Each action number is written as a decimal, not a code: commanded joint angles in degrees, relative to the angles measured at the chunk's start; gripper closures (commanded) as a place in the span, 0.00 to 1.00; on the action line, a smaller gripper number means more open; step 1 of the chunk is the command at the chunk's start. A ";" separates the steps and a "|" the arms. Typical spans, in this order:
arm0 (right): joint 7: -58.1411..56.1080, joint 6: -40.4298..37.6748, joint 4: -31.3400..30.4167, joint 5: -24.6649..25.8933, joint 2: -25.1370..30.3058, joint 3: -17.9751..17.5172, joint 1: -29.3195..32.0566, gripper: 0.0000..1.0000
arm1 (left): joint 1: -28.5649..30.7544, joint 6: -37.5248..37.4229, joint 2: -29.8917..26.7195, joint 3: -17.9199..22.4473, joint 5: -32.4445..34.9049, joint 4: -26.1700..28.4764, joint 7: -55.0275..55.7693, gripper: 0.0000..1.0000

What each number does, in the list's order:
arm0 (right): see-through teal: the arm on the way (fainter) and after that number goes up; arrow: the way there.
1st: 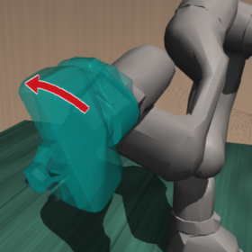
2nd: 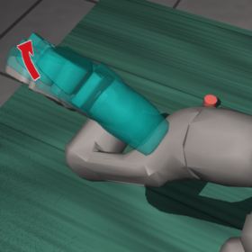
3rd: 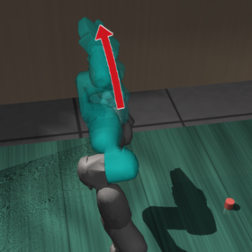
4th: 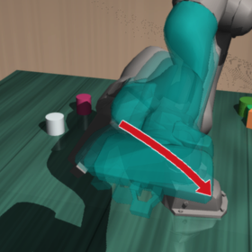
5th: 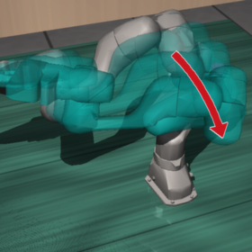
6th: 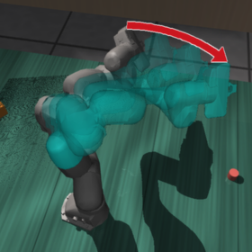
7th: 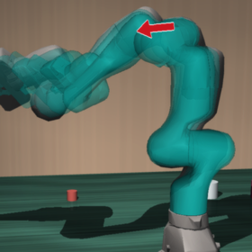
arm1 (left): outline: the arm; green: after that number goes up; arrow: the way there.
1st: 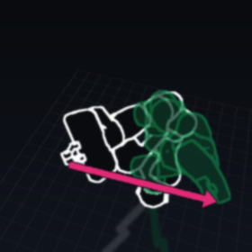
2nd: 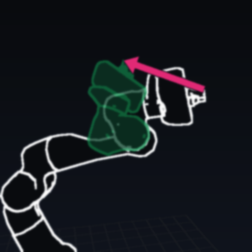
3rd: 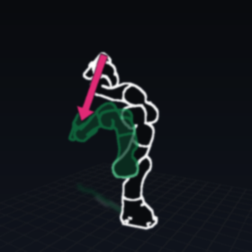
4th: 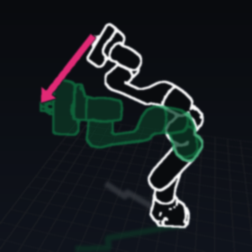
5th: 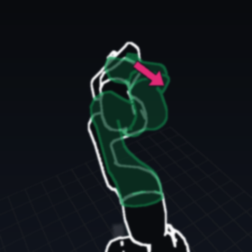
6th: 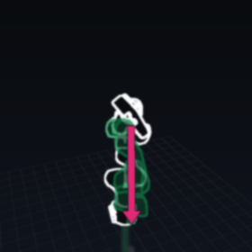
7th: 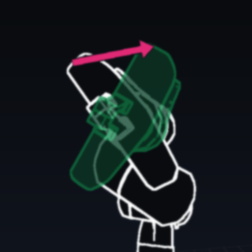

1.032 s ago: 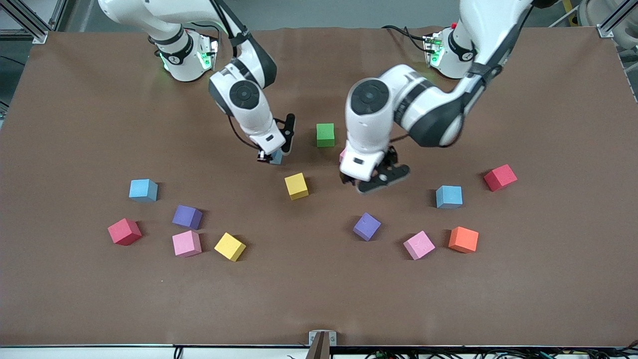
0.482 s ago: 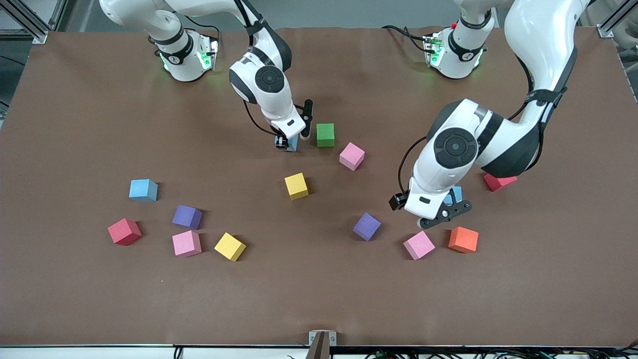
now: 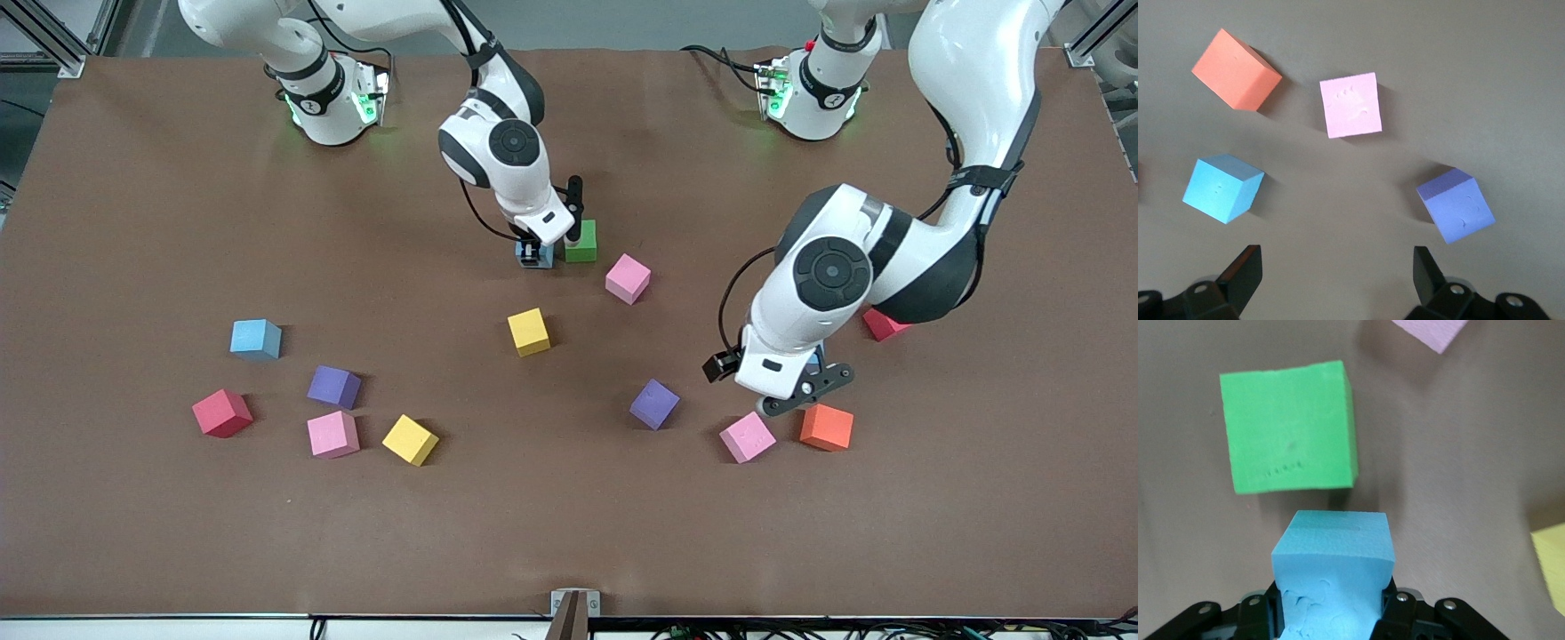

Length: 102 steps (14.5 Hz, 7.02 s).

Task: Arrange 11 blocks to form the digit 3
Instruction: 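Lower the blue cube beside the green cube while the left gripper reaches pink, then grasp the pink cube with the left gripper while the right gripper releases blue, then grasp the yellow cube with the right gripper while the left gripper lifts pink, then place the pink cube beside the green cube while the right gripper carries yellow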

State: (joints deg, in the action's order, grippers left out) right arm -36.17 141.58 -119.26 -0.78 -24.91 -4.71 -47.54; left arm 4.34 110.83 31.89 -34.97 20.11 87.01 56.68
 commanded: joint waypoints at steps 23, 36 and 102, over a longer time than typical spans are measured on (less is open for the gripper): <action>4.00 -7.34 3.60 1.04 1.25 0.84 -2.47 0.00 | -10.13 18.28 -0.16 -2.29 -0.25 23.46 45.79 0.01; 4.35 -23.19 20.64 -0.01 3.74 1.02 19.76 0.00 | -12.25 27.25 2.65 -2.12 0.01 27.95 55.36 0.51; 67.72 1.07 7.64 -9.16 -7.00 2.95 0.87 0.76 | -11.90 34.28 -0.86 -7.83 1.16 37.62 98.89 0.00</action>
State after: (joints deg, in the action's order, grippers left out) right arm 30.87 141.71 -109.08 -9.55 -31.93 -1.68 -45.62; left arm -7.69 144.44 31.22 -42.63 20.24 124.61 154.47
